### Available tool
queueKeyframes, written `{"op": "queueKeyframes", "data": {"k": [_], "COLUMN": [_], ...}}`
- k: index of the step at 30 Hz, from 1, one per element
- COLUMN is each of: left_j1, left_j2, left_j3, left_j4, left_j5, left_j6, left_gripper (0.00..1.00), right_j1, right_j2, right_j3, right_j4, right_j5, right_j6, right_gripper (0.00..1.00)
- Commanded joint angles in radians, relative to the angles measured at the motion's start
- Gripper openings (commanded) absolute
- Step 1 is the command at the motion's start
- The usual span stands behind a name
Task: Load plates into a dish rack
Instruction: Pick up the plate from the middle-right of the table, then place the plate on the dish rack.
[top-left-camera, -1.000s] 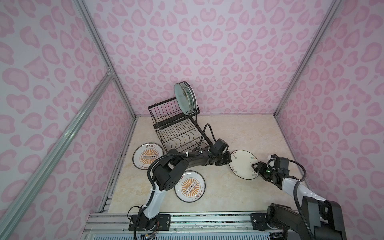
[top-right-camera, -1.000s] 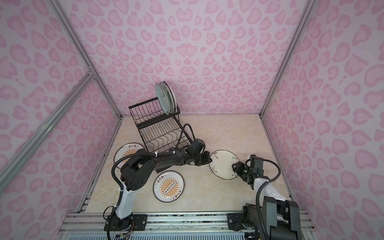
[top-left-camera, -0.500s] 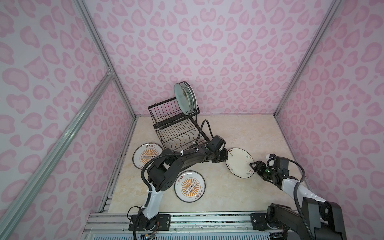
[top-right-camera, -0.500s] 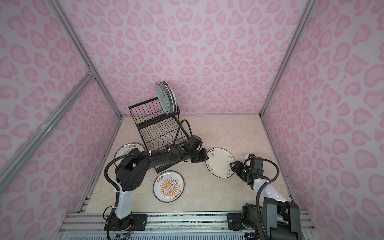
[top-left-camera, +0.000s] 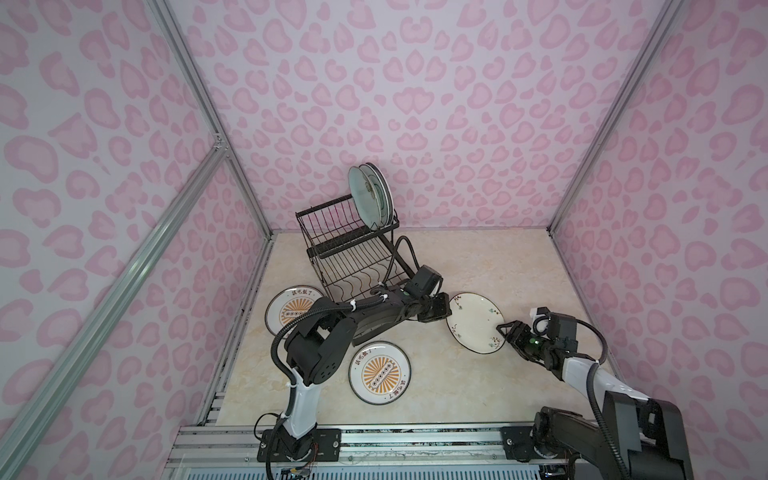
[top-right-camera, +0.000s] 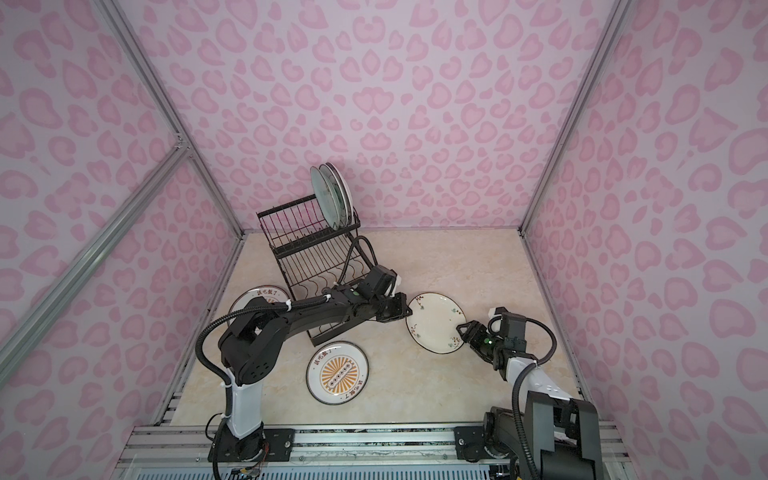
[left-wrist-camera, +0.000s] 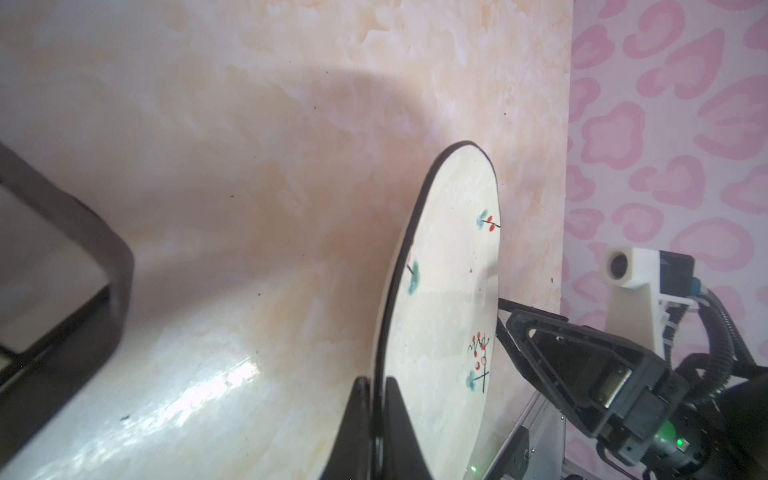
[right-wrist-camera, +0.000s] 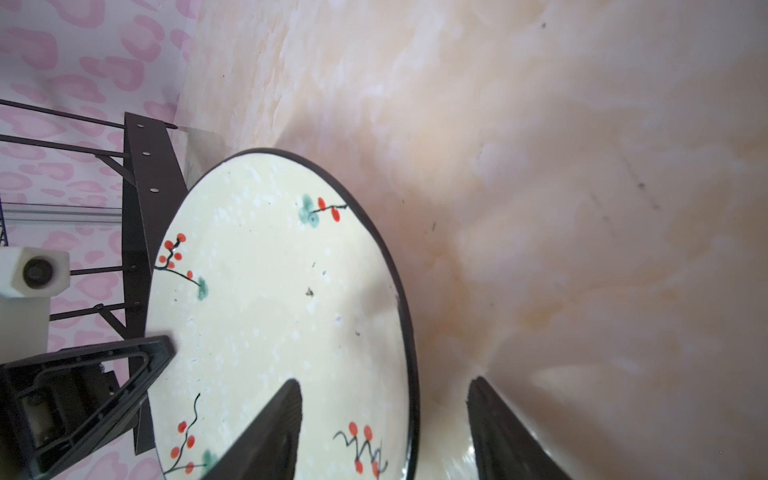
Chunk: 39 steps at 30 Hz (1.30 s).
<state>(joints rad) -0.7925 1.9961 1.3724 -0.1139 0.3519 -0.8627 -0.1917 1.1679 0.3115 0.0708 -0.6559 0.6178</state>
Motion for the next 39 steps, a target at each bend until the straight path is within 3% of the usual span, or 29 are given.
{"op": "queueKeyframes", "data": {"k": [1,14,27,39], "left_j1": [0.007,0.012,0.012,0.012], "left_j2": [-0.032,-0.064,-0.088,-0.108], "left_j3": [-0.008,-0.021,-0.060,-0.073], "left_j4": [0.118,0.165,0.196,0.219], "left_j5": [0.064,0.089,0.101,0.099], "left_j6": [-0.022,-0.035,-0.033,-0.039], "left_gripper": [0.03,0.03,0.03,0.03], "right_j1": [0.001,0.001,0.003,0.055], "right_j2": [0.004,-0.001,-0.093,-0.026], "right_j3": [-0.014,-0.023,-0.007,0.007], "right_j4": [0.052,0.160,0.170,0.198], "right_j5": [-0.026,-0.118,-0.167,-0.195], "right_j6": [0.022,0.095,0.134,0.138], "right_gripper": [0.64,0.64,0.57,0.56]}}
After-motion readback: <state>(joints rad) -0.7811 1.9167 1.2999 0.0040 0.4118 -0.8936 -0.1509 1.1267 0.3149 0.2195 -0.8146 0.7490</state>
